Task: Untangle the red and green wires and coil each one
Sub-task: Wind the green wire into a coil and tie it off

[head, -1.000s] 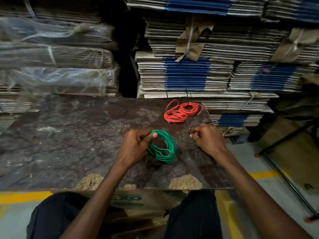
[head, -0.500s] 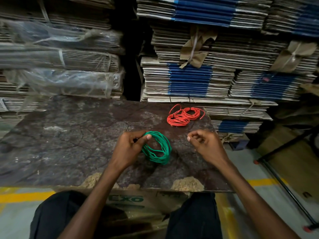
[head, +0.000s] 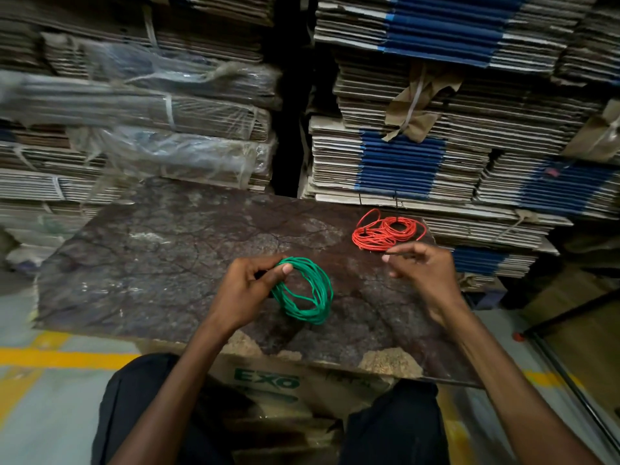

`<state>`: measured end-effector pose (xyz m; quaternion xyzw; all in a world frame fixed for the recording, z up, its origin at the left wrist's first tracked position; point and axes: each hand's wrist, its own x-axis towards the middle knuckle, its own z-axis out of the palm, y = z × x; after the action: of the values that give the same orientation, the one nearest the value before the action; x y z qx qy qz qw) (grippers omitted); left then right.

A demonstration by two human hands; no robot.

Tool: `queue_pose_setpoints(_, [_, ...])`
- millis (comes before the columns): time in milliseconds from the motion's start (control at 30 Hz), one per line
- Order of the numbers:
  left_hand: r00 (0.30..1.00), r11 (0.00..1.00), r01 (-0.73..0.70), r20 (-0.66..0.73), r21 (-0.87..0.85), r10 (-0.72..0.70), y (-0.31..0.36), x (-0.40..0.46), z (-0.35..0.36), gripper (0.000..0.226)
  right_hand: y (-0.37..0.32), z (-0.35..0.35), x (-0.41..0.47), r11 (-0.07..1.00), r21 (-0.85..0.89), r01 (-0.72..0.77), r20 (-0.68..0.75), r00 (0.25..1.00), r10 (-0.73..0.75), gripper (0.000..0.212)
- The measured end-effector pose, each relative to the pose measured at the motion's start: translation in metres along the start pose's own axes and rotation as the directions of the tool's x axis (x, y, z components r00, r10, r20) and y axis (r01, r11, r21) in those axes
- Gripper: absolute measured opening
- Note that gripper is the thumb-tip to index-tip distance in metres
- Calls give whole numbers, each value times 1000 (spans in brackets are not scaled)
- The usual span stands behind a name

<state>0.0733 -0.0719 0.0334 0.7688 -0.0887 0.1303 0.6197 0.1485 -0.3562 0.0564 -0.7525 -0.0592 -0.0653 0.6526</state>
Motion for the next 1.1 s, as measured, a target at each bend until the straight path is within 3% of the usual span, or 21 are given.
queue_pose_setpoints(100, [1000,999,11,-7,-44,-12,0,-2,-8,25,-8,8,8,997,62,-40,12,999,40,11])
queue_pose_setpoints(167, [1000,999,-3,-13,-51,2,1,-4,-12,41,-14,14,14,997,56,-57,-2,998,57,11])
queue_pose_setpoints(267, [1000,998,-26,-13,-55,26,5,-5,-17,45,-24,23,20,999,19,-43,-5,999,43,13])
queue_pose_setpoints(500, [1000,993,-8,-11,-117,7,17,-10,-24,14,-33,41,39,997,-68,-18,-42,999,15,19])
queue_pose_setpoints(667, [1000,986,15,-8,-164,-17,24,-13,-28,25,-31,47,52,962,-268,50,-100,992,-79,26])
queue_pose_setpoints(867, [1000,976,7,-14,-217,-11,32,-16,-30,19,-32,50,55,779,-597,194,-84,950,-301,8])
queue_pose_setpoints(1100, [998,978,20,62,-209,-8,32,-15,-23,17,-37,64,47,736,-637,230,-54,939,-339,6])
